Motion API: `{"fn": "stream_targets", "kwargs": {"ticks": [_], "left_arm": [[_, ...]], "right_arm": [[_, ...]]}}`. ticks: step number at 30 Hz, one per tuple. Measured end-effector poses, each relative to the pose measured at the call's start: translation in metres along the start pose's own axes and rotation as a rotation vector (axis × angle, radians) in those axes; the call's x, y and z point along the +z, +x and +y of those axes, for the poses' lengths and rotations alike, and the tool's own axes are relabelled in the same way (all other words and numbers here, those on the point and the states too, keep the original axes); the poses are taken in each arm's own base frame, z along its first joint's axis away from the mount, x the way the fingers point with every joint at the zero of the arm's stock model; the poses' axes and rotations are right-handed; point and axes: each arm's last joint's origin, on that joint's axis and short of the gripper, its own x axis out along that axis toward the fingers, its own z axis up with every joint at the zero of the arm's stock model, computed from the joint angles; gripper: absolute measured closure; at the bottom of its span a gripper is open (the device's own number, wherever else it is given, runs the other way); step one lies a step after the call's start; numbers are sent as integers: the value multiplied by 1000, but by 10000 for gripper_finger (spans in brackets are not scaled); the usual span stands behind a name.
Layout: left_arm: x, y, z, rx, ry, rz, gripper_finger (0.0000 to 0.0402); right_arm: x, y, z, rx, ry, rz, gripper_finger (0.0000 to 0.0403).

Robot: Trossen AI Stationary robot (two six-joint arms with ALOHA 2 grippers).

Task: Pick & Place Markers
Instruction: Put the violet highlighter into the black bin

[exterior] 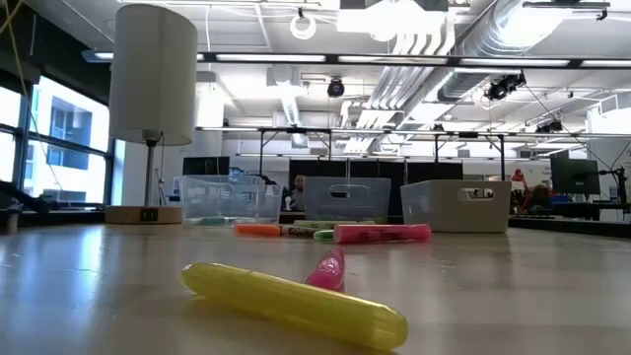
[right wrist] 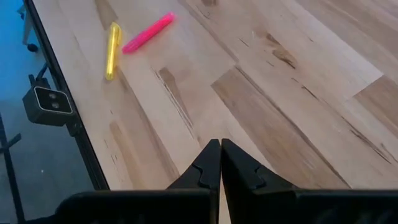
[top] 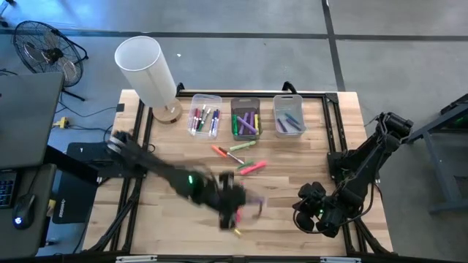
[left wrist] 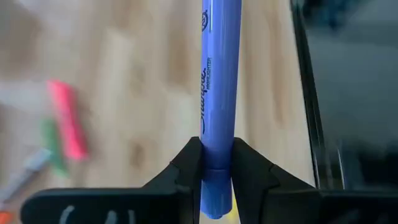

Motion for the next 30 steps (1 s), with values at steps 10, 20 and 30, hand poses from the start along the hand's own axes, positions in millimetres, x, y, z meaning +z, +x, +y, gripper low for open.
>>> {"fn": "stream_targets", "kwargs": {"ticks": [10,20,30], "left_arm": [[57,-25,154,202,-623,-220,348],[39,42,289,203,-942,-31,348],[5,83,353,175,-1119,117,303]], "right_arm": [[4,2,-3,-32,-9,-32,402],[39,17,-28,-286,-4,-76,402],[77,0,-65,-522,72,-81,402]]}}
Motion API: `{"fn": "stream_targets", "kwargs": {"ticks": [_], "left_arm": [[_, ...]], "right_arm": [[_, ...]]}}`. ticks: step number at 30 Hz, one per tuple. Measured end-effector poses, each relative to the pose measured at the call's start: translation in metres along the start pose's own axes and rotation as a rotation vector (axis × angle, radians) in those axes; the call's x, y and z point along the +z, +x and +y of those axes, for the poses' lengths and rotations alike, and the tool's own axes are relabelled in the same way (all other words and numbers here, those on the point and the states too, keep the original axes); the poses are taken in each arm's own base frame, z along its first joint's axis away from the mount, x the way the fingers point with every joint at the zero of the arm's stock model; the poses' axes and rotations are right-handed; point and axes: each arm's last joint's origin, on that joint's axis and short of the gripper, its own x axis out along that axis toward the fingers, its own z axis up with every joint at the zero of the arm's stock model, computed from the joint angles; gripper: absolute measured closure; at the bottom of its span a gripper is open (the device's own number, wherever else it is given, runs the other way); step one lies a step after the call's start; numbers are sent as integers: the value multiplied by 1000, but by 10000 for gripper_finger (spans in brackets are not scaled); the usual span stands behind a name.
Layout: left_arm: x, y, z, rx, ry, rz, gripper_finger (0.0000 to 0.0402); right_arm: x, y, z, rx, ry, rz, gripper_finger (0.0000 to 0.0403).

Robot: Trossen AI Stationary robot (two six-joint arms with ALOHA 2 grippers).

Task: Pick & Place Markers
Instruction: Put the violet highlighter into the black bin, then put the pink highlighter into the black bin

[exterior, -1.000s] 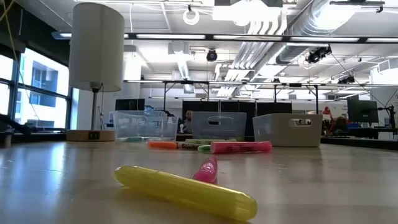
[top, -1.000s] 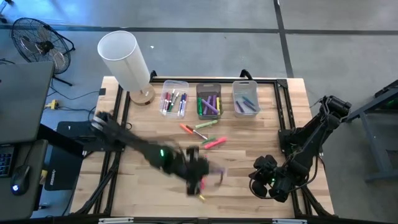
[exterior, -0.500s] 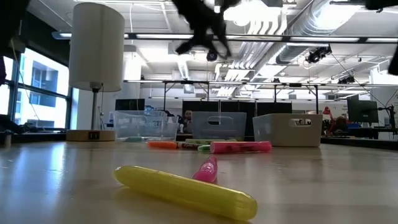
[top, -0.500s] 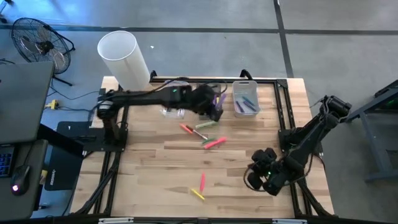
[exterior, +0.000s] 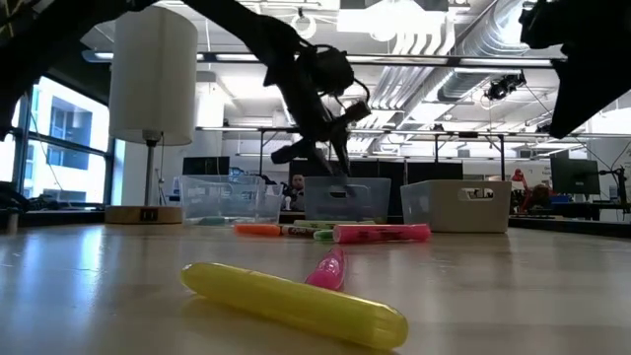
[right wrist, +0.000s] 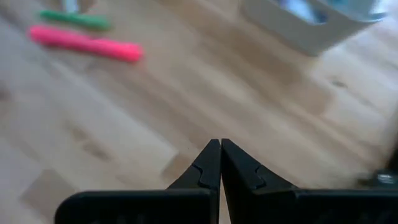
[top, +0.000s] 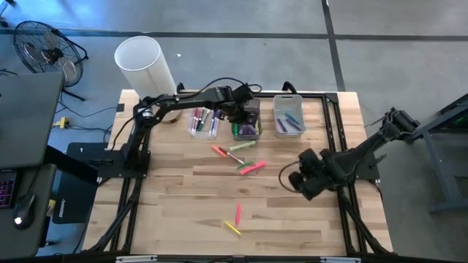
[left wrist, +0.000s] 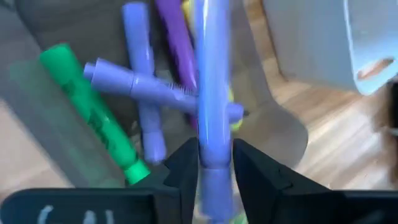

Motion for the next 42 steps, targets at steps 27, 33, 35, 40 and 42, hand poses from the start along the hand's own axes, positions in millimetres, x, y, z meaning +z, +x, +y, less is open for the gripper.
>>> {"fn": "stream_targets", "kwargs": {"ticks": [27,33,35,40,42], "left_arm": [[-90,-76,-113,-97,730,55,287],[-150,-52,-128,-58,935,177,344],[-167,-46,-127,-26,962,230,375],[-198,-17,-130,-24,1051,332,395],[-209,-13,-134,-85,1121,317,400]], "right_arm": [[11,14,-27,91,-163,20,403],[2,27,-22,196,-268,47,403],[0,30,-19,225,-281,35,402],[4,30,-11,303,-282,-10,403],[10,31,-6,344,-293,-46,403]]}}
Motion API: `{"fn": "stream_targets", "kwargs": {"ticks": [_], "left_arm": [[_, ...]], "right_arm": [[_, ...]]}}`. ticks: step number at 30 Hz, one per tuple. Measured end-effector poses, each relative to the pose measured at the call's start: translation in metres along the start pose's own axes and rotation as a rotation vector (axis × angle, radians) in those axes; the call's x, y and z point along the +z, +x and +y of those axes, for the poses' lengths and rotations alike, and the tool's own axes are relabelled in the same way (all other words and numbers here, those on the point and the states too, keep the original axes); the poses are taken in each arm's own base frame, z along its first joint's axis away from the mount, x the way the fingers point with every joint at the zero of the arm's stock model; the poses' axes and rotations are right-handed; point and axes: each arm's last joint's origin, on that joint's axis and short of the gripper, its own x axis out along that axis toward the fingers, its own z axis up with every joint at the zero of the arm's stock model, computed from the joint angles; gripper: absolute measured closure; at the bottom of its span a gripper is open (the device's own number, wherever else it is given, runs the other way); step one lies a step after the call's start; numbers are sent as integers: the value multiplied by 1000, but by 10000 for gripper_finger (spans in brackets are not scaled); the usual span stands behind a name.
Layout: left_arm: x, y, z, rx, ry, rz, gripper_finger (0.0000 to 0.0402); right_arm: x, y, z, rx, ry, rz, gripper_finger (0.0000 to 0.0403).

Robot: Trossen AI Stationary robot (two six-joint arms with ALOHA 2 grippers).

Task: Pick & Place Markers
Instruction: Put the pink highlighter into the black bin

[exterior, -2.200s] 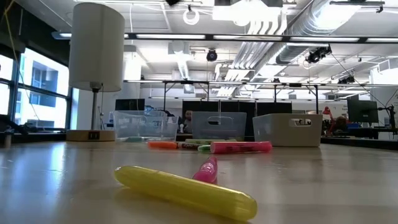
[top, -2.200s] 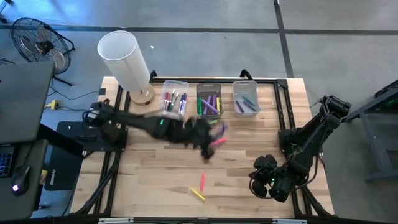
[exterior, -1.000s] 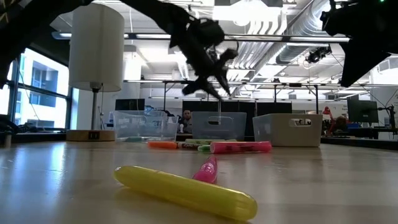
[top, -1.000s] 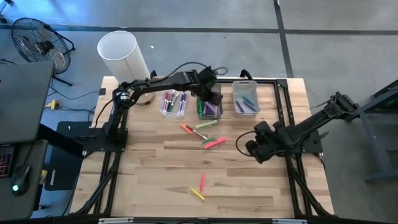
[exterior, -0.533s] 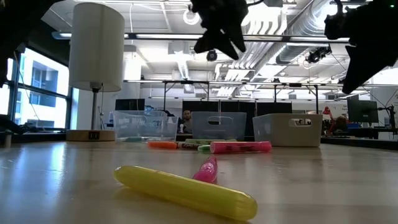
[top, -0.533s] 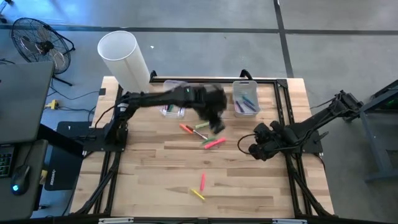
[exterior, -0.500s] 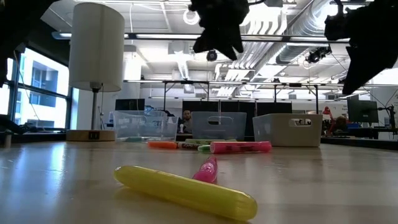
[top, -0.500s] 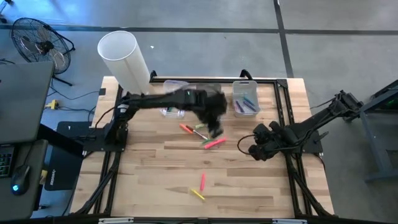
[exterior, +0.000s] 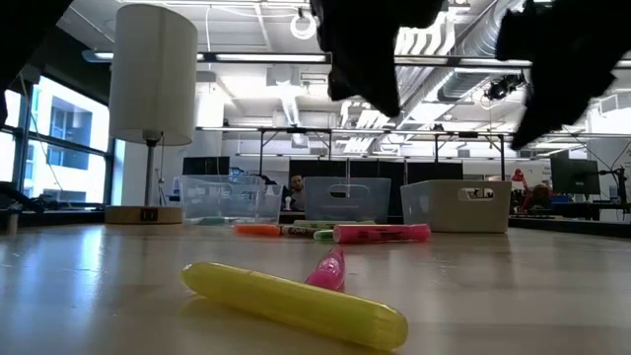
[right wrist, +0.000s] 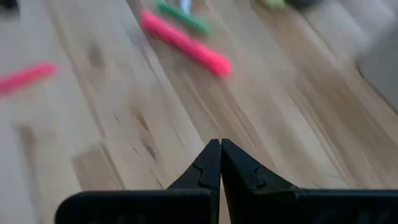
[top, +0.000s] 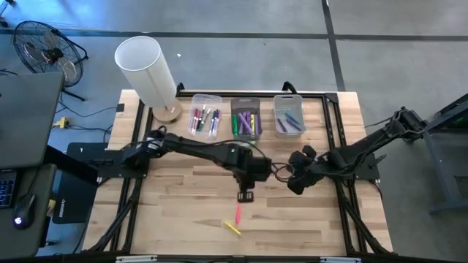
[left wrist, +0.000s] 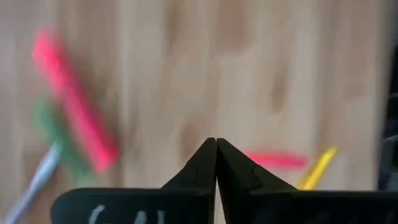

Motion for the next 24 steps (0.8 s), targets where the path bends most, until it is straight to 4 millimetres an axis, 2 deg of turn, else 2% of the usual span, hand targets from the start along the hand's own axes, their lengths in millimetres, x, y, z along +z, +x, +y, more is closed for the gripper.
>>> {"fn": "stream_targets", "kwargs": {"ticks": [2,5,8,10,13,15,17,19,24], "left_arm": [[-7,11,-3,-27,33,-10,400],[-38,21,4,9,14,81,400],[-60,3,9,1,-9,-48,401],[-92,-10,12,4,-35,-52,401],[-127,-4,19,-8,-79,-97,401],[-160,-11,26,15,-117,-63,401],[-173,-21,29,7,-128,-165,401],[-200,-27,34,35,-149,-149,401],[-236,-43,41,61,-142,-243,401]], "right_arm": [[10,4,2,42,-5,-44,403],[28,10,2,90,-11,-79,403],[51,15,4,103,-64,-93,403],[65,22,5,94,-115,-78,403],[86,36,9,84,-168,-33,402],[101,46,13,97,-215,24,400],[108,60,16,91,-274,133,392],[114,76,19,81,-325,239,379],[116,113,25,41,-451,436,333]]}}
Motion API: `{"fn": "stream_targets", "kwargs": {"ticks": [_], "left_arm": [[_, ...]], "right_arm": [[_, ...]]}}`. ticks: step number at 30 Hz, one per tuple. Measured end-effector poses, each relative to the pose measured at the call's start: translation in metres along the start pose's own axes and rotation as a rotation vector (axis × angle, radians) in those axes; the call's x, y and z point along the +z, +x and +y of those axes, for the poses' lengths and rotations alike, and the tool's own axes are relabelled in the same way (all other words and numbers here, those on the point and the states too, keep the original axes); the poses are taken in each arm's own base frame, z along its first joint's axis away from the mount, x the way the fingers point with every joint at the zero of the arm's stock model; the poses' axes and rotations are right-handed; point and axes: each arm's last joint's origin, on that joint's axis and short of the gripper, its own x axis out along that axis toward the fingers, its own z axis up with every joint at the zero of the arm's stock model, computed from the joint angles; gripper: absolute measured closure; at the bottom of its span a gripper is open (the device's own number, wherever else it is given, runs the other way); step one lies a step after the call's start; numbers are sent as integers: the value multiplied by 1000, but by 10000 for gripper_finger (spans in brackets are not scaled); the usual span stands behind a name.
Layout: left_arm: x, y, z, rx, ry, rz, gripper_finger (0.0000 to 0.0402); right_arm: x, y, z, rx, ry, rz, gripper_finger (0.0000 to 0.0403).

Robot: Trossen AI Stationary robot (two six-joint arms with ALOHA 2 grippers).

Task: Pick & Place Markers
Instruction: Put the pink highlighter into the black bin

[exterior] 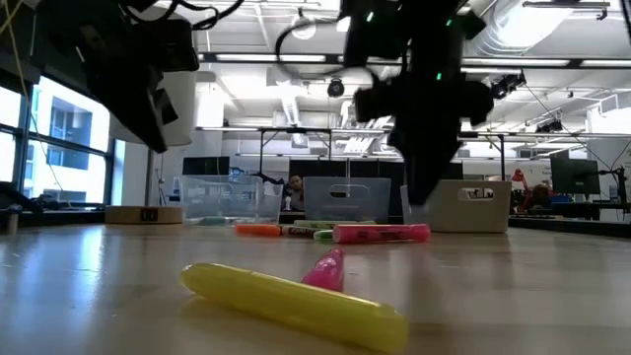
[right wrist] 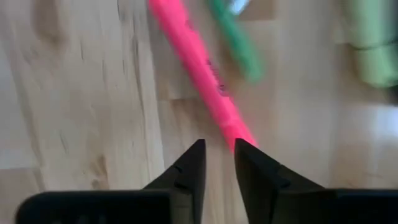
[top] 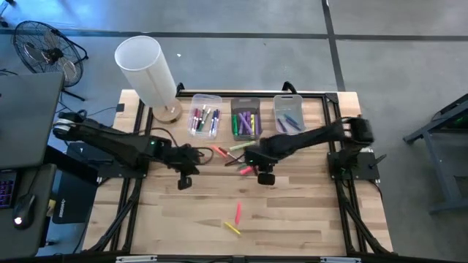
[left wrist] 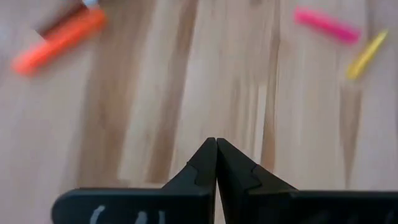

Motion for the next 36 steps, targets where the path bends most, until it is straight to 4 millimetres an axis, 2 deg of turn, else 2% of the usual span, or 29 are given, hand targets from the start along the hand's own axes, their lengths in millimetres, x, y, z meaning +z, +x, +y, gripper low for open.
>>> {"fn": "stream_targets", "kwargs": {"ticks": [2,4,6,7,10,12,19,25,29,36], "left_arm": [[-8,-11,4,0,2,-51,401],[-19,-18,8,11,5,-47,401],[-19,-27,9,0,15,-115,402],[-26,-33,11,14,24,-111,401],[-28,-46,12,5,32,-173,401],[-36,-52,16,31,40,-156,401],[-36,-74,17,9,51,-278,401],[-42,-79,19,30,49,-284,401],[-41,-79,19,41,47,-290,401],[-41,-75,19,49,48,-269,401]], "right_arm": [[5,15,2,-3,-38,50,318],[9,22,3,-7,-63,62,307],[16,28,4,-12,-67,51,301],[17,32,4,-21,-70,56,300],[19,34,3,-47,-73,42,301],[20,35,3,-53,-85,24,301],[16,44,2,-42,-95,41,302],[15,51,3,-22,-72,54,308],[16,51,4,-8,-74,44,340],[28,38,8,97,-100,8,349]]}}
